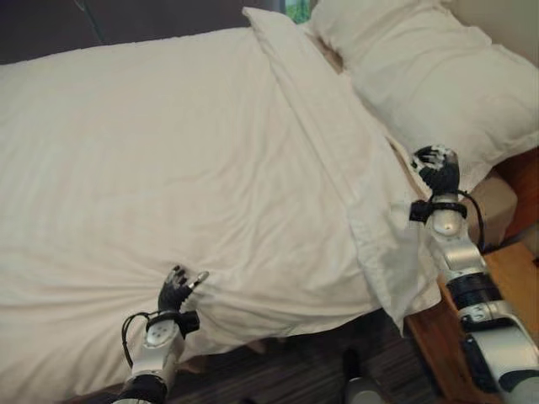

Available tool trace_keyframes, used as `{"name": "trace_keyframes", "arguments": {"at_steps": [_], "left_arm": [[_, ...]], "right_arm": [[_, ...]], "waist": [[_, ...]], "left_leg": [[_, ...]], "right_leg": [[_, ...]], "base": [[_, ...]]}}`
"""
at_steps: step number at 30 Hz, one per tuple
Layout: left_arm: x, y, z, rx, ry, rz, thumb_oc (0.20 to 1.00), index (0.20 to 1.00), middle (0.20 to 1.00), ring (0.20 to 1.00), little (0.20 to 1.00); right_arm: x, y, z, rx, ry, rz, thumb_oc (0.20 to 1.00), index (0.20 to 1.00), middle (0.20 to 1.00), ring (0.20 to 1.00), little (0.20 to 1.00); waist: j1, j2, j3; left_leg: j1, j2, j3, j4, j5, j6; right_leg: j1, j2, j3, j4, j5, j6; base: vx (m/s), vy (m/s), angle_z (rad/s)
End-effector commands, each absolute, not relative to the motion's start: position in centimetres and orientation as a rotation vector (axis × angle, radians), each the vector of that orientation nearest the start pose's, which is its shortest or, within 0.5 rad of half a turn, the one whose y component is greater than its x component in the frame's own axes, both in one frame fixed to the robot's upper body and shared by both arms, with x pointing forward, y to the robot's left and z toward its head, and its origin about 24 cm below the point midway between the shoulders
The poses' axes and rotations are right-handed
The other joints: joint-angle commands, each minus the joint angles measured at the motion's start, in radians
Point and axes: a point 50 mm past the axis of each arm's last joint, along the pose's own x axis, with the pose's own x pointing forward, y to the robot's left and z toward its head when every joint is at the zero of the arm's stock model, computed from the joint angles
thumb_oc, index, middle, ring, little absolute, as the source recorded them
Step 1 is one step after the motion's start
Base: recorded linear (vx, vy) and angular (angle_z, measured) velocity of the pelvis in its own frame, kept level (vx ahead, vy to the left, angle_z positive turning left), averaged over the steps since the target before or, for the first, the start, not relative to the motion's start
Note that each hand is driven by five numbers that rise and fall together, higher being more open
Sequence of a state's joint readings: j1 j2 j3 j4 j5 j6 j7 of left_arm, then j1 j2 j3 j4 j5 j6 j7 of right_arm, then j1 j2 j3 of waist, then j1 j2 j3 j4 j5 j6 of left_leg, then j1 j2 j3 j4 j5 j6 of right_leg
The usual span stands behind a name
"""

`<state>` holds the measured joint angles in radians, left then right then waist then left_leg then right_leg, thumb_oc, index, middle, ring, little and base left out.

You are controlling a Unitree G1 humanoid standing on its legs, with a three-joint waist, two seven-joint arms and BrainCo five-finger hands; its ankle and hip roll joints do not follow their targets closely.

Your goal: Making the bed.

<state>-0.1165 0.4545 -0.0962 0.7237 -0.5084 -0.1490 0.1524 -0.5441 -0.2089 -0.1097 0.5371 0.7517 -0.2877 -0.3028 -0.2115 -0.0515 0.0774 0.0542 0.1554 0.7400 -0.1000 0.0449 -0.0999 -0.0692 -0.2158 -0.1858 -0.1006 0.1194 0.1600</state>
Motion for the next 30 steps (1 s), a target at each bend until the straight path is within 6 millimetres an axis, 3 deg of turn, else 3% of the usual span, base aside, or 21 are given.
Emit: {"name": "trace_keyframes", "arguments": {"at_steps": [1, 5, 7, 11, 16, 18, 19, 20, 23, 25, 28, 30], "left_arm": [[29.4, 21.7, -1.4, -0.141, 0.251, 0.128, 1.0, 1.0, 1.0, 1.0, 1.0], [29.3, 20.8, -1.9, -0.193, 0.262, 0.109, 1.0, 1.0, 1.0, 1.0, 1.0], [29.4, 20.3, -1.9, -0.21, 0.262, 0.096, 1.0, 1.0, 1.0, 1.0, 1.0], [30.2, 19.8, -1.9, -0.221, 0.272, 0.071, 1.0, 1.0, 1.0, 1.0, 1.0], [31.4, 17.7, -1.5, -0.242, 0.272, 0.023, 1.0, 1.0, 1.0, 1.0, 1.0], [31.3, 16.8, -2.0, -0.249, 0.295, -0.002, 1.0, 1.0, 1.0, 1.0, 1.0], [31.2, 15.8, -2.4, -0.227, 0.318, -0.026, 1.0, 1.0, 1.0, 1.0, 1.0], [31.2, 15.8, -2.4, -0.227, 0.319, -0.026, 1.0, 1.0, 1.0, 1.0, 1.0], [30.7, 15.0, -3.2, -0.234, 0.351, -0.039, 1.0, 1.0, 1.0, 1.0, 1.0], [30.2, 15.0, -3.8, -0.245, 0.367, -0.027, 1.0, 1.0, 1.0, 1.0, 1.0], [29.6, 15.2, -4.3, -0.264, 0.383, -0.012, 1.0, 1.0, 1.0, 1.0, 1.0], [28.8, 15.9, -5.0, -0.294, 0.405, 0.023, 1.0, 1.0, 1.0, 1.0, 1.0]], "right_arm": [[35.1, -25.1, 15.2, 0.801, -0.505, -0.391, 0.2, 0.2, 0.2, 0.2, 0.2], [35.8, -25.6, 14.7, 0.859, -0.474, -0.43, 0.2, 0.2, 0.2, 0.2, 0.2], [36.1, -25.8, 13.1, 0.85, -0.396, -0.465, 0.2, 0.2, 0.2, 0.2, 0.2], [37.0, -26.4, 11.9, 0.848, -0.289, -0.481, 0.2, 0.2, 0.2, 0.2, 0.2], [37.7, -24.7, 9.4, 0.85, -0.128, -0.455, 0.2, 0.2, 0.2, 0.2, 0.2], [37.9, -23.3, 8.6, 0.835, -0.071, -0.423, 0.2, 0.2, 0.2, 0.2, 0.2], [37.5, -22.1, 6.6, 0.823, 0.009, -0.408, 0.2, 0.2, 0.2, 0.2, 0.2], [37.4, -22.1, 6.6, 0.822, 0.01, -0.407, 0.2, 0.2, 0.2, 0.2, 0.2], [35.3, -19.7, 1.7, 0.782, 0.177, -0.388, 0.2, 0.2, 0.2, 0.2, 0.2], [33.4, -19.8, -1.0, 0.743, 0.262, -0.42, 0.2, 0.2, 0.2, 0.2, 0.2], [31.0, -21.4, -3.6, 0.693, 0.338, -0.5, 0.2, 0.2, 0.2, 0.2, 0.2], [28.6, -23.4, -5.5, 0.525, 0.434, -0.557, 0.2, 0.2, 0.2, 0.2, 0.2]], "waist": [[-0.04, 0.112, -0.001], [-0.034, 0.132, 0.003], [-0.04, 0.146, 0.013], [-0.065, 0.196, 0.036], [-0.1, 0.266, 0.074], [-0.115, 0.281, 0.091], [-0.125, 0.29, 0.094], [-0.124, 0.291, 0.089], [-0.134, 0.3, 0.083], [-0.141, 0.302, 0.08], [-0.15, 0.301, 0.078], [-0.155, 0.286, 0.082]], "left_leg": [[0.134, 0.099, -0.038, 0.013, 0.083, -0.132], [0.132, 0.106, -0.04, 0.013, 0.095, -0.142], [0.126, 0.106, -0.032, 0.013, 0.095, -0.146], [0.125, 0.096, -0.005, 0.013, 0.088, -0.147], [0.083, 0.075, 0.046, 0.014, 0.088, -0.147], [0.061, 0.078, 0.063, 0.015, 0.087, -0.146], [0.04, 0.082, 0.071, 0.016, 0.087, -0.146], [0.036, 0.082, 0.072, 0.016, 0.088, -0.146], [0.011, 0.088, 0.075, 0.016, 0.088, -0.146], [0.008, 0.088, 0.075, 0.016, 0.085, -0.144], [0.017, 0.083, 0.075, 0.016, 0.077, -0.139], [0.029, 0.073, 0.075, 0.016, 0.065, -0.13]], "right_leg": [[-0.001, 0.043, -0.05, 0.013, 0.015, 0.0], [0.0, 0.046, -0.054, 0.013, 0.006, -0.003], [-0.012, 0.047, -0.045, 0.013, 0.005, -0.003], [-0.045, 0.047, -0.009, 0.013, 0.001, -0.001], [-0.139, 0.038, 0.04, 0.013, 0.03, 0.009], [-0.175, 0.033, 0.05, 0.013, 0.044, 0.012], [-0.202, 0.034, 0.061, 0.013, 0.052, 0.012], [-0.207, 0.034, 0.063, 0.013, 0.053, 0.012], [-0.237, 0.036, 0.072, 0.013, 0.061, 0.011], [-0.242, 0.038, 0.074, 0.013, 0.062, 0.009], [-0.234, 0.043, 0.079, 0.013, 0.058, 0.008], [-0.224, 0.053, 0.09, 0.013, 0.056, 0.006]], "base": [[0.05, -0.025, 0.03], [0.03, -0.046, 0.04], [-0.01, -0.039, -0.01], [-0.01, 0.004, -0.03], [-0.07, -0.001, -0.24], [-0.06, -0.042, -0.17], [-0.03, -0.04, -0.23], [-0.01, -0.046, -0.31], [-0.01, -0.024, -0.16], [0.01, -0.016, -0.06], [0.0, 0.0, 0.0], [0.0, -0.006, -0.03]]}}
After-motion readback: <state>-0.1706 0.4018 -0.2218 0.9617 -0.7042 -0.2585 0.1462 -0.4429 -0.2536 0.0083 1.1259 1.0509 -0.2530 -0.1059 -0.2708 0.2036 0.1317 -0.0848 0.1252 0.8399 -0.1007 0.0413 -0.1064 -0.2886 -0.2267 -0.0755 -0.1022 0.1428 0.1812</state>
